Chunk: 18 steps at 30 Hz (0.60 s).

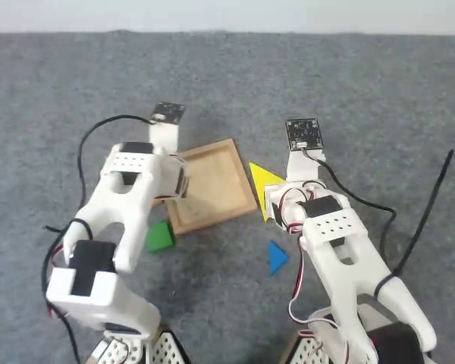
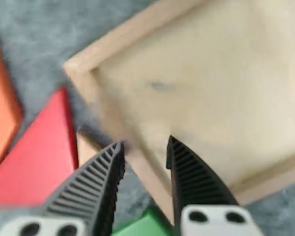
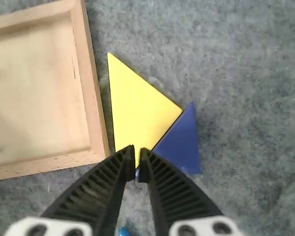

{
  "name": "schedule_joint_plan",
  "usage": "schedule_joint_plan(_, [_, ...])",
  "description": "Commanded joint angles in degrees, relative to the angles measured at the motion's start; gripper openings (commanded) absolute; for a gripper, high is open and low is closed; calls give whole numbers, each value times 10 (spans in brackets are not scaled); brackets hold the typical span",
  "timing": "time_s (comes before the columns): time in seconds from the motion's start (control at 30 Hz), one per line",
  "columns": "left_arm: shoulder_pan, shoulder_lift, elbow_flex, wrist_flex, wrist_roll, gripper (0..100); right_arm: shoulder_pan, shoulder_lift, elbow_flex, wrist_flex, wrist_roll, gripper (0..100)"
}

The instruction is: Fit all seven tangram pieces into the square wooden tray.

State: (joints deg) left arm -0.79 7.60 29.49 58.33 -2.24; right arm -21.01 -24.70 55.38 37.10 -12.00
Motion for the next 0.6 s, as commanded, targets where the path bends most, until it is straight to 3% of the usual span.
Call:
schedule_joint_plan(0.0, [16,-16,-23,4,-8,139,7,-30,-4,-5,-2,103])
schedule_joint_plan(0.3, [22,-162,53,-61,-4,141,7,-29,-14,-5,92,112])
schedule_joint_plan(0.57, [24,-336,160,-178,116,141,15,135,-166,72,102,113])
